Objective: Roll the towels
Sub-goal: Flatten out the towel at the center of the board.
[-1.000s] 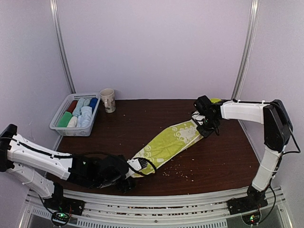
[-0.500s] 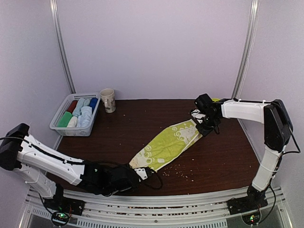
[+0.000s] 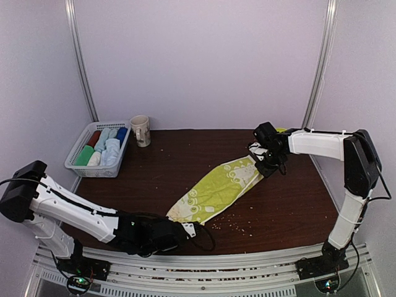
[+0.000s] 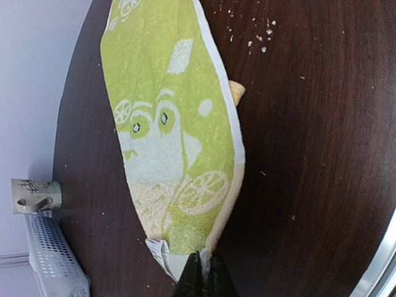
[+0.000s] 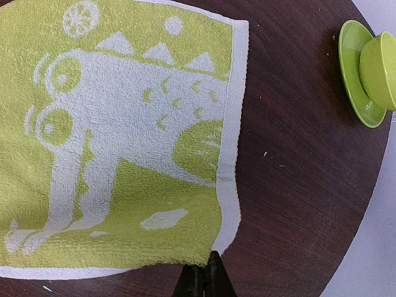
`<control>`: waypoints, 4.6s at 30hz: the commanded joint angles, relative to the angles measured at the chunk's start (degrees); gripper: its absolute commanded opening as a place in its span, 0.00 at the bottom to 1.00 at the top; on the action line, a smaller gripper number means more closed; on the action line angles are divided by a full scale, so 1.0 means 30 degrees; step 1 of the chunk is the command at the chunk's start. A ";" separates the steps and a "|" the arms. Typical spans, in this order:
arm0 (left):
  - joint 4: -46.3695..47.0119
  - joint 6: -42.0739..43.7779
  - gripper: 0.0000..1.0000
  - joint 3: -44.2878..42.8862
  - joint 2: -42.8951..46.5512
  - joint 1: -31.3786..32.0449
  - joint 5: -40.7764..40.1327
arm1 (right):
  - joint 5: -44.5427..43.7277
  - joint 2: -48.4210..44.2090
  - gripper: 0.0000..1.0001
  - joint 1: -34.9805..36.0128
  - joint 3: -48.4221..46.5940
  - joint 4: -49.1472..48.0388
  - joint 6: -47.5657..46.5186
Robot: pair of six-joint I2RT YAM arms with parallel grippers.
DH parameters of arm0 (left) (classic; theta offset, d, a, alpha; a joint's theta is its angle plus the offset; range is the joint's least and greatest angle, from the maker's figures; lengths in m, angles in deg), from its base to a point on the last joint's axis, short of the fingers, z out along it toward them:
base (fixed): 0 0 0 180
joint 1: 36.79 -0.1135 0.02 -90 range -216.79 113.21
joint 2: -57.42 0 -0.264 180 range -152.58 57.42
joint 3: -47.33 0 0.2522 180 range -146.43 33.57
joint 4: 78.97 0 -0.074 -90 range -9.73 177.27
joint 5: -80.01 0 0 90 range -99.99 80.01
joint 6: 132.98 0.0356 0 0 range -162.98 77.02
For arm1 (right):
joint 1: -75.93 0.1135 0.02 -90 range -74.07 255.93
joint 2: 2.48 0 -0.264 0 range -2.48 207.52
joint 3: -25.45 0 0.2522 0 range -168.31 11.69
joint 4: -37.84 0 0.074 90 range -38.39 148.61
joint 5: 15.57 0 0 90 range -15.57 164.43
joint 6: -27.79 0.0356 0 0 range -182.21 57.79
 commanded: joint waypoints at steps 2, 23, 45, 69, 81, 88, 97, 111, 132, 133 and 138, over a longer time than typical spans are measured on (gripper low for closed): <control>0.0202 0.0069 0.00 -0.0981 -0.0479 -0.0016 -0.1123 | 0.0008 -0.1094 0.00 -0.0108 -0.0274 0.0010 0.0180; -0.1788 -0.0018 0.00 -0.6458 0.7276 -0.4939 -0.4944 | -0.2849 -1.2623 0.00 0.1893 0.0532 0.1332 0.0125; -0.7763 -0.6011 0.00 -0.5292 0.3372 -0.4962 -0.5027 | 0.3963 -0.5761 0.00 0.2947 0.2093 0.3844 0.0799; -0.7530 -0.8053 0.00 -0.4854 -0.0535 -0.5058 -0.5463 | 0.1139 -0.1129 0.53 0.3849 0.0663 0.1283 0.0286; -0.7297 -0.7827 0.00 -0.4924 -0.1041 -0.5058 -0.5297 | 0.1071 -0.1457 0.22 0.3399 0.0494 0.1486 0.0254; -0.7226 -0.7789 0.00 -0.5007 -0.1353 -0.5044 -0.5194 | 0.1113 -0.1558 0.00 0.3201 0.0534 0.1345 0.0233; -0.6039 -0.5747 0.00 -0.5838 0.0497 -0.5917 -0.4676 | -0.0125 -0.4088 0.00 0.2882 -0.0238 0.0600 0.0584; -0.5361 -0.5459 0.00 -0.5219 0.8655 -0.6053 -0.6259 | -0.0729 -1.6844 0.00 0.2874 0.3540 -0.1984 0.2803; -0.2351 -0.1043 0.00 -0.8243 -0.1474 -1.1268 -0.1845 | -0.5259 -1.0059 0.00 0.2165 0.6873 -0.7049 0.4056; -0.2176 -0.0556 0.00 -0.9020 -0.2864 -1.1676 -0.1508 | -0.5264 -0.8952 0.00 0.1843 0.6469 -0.7246 0.3979; -0.2144 0.1047 0.00 -1.2890 -0.8774 -1.3185 -0.1165 | -0.4782 -0.4397 0.00 0.0545 0.5333 -0.9914 0.3328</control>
